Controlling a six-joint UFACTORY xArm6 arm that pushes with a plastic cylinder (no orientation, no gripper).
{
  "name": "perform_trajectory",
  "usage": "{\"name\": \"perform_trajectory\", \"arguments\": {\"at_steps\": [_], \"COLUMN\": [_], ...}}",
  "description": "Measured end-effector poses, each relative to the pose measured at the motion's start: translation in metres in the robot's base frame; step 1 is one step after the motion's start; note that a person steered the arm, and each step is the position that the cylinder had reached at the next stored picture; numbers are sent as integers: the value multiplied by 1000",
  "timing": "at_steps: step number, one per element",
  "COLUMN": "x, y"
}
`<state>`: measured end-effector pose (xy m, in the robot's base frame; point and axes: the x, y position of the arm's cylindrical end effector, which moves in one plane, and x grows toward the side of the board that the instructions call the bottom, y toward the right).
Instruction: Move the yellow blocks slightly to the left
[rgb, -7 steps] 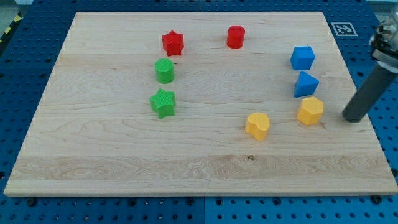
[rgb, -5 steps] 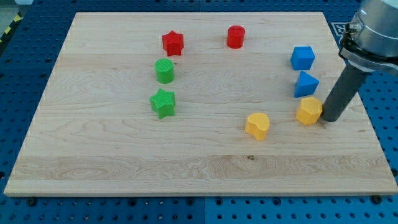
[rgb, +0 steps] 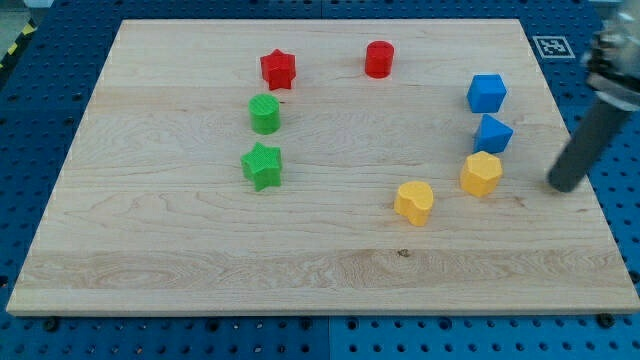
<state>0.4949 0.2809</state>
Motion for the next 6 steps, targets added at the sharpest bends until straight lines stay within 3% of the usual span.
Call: {"name": "perform_trajectory", "arguments": {"at_steps": [1,4,6], "x": [32,37,35], "y": [0,-125,-178]}}
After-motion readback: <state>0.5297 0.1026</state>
